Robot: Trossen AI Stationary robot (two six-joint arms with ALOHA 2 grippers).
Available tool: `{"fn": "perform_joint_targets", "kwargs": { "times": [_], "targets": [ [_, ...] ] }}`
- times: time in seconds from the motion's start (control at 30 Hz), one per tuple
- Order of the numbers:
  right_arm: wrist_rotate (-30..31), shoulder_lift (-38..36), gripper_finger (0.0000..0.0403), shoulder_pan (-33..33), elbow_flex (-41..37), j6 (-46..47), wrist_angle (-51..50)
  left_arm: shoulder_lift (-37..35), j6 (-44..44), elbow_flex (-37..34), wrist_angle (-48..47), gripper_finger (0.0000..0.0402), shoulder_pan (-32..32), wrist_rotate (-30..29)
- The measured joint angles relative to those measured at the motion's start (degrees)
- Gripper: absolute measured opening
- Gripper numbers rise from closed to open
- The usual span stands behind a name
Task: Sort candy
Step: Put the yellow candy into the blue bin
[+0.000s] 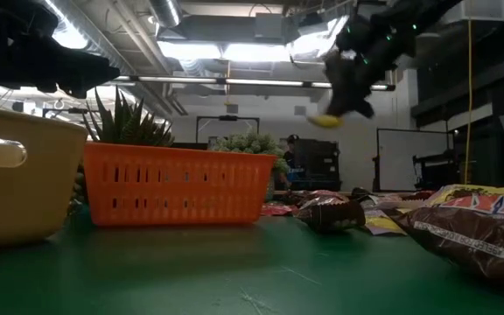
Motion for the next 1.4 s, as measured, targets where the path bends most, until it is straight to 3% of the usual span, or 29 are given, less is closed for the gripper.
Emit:
{"fn": "perform_joint_targets", "kwargs": {
  "times": [0.27,0.47,0.93,1.03,1.4],
  "targets": [
    [-0.28,1.11,0.0002,11.13,0.80,1.16,24.07,-0.02,0.00,-0.01,0.00,0.0179,-0.01,0.00],
    [3.52,6.92,0.0002,17.73,0.80,1.14,38.73,-0.01,0.00,-0.02,0.01,0.0179,0.00,-0.02],
    [6.19,27.56,0.0003,21.86,0.90,1.02,72.90,-0.02,0.00,0.00,0.00,0.0179,0.00,-0.02],
    [7.37,30.54,0.0003,21.86,1.67,1.00,76.05,0.00,0.00,0.00,0.00,0.0179,0.00,-0.02],
    [6.70,36.91,0.0007,21.93,8.82,1.06,73.39,0.00,0.02,-0.01,0.00,0.0179,0.00,0.00]
  ]
}}
